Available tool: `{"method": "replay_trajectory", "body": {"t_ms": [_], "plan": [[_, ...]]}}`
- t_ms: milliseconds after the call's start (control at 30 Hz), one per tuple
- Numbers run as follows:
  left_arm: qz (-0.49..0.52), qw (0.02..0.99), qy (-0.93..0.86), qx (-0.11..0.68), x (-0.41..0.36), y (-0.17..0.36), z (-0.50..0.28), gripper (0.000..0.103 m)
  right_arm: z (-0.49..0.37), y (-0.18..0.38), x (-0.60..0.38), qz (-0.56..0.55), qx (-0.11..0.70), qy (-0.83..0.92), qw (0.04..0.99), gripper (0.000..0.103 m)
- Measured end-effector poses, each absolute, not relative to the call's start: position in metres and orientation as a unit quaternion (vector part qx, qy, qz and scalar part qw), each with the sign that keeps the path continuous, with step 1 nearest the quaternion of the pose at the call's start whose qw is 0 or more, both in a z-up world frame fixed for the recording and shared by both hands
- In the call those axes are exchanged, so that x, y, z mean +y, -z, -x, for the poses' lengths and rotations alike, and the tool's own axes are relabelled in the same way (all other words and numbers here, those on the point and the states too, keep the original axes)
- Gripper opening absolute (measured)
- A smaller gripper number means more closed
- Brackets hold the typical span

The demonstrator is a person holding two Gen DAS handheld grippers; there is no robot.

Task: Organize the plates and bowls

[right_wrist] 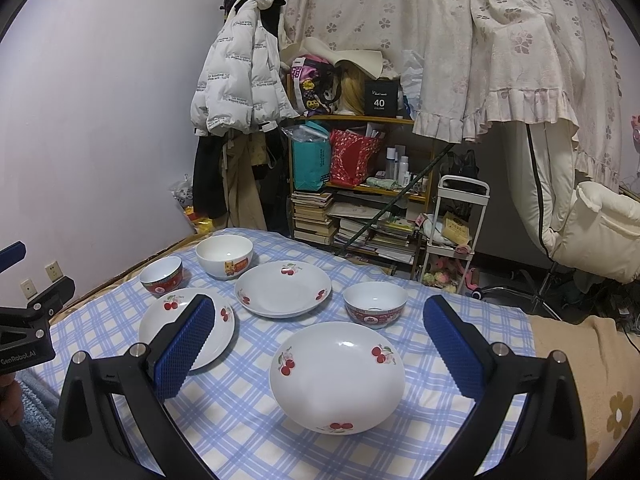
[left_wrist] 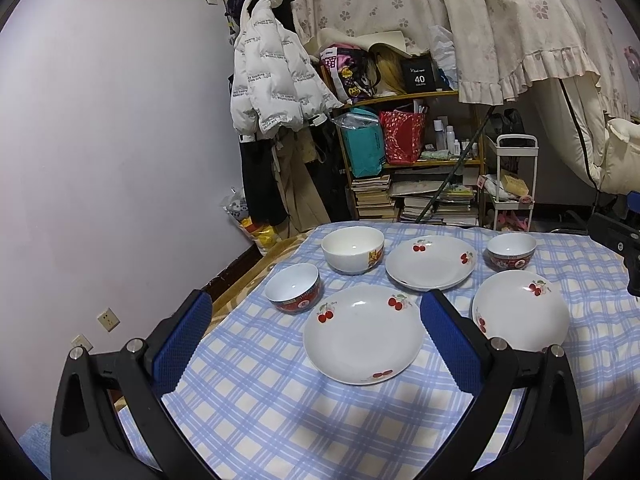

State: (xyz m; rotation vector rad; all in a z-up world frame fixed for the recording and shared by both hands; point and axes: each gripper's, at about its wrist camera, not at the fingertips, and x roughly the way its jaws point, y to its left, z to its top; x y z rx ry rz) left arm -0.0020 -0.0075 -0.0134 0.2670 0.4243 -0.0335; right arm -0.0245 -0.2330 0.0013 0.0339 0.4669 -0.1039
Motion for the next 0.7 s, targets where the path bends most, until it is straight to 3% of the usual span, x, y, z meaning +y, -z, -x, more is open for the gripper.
{"method": "replay_trajectory", "body": {"t_ms": [700], "plan": [[-0.131, 0.968, 0.017, 0.212, -0.0068, 0.011, 0.0002, 0.102, 0.0249, -0.0023, -0.2376, -0.02, 0.233, 0.052, 0.971, 0.103]]}}
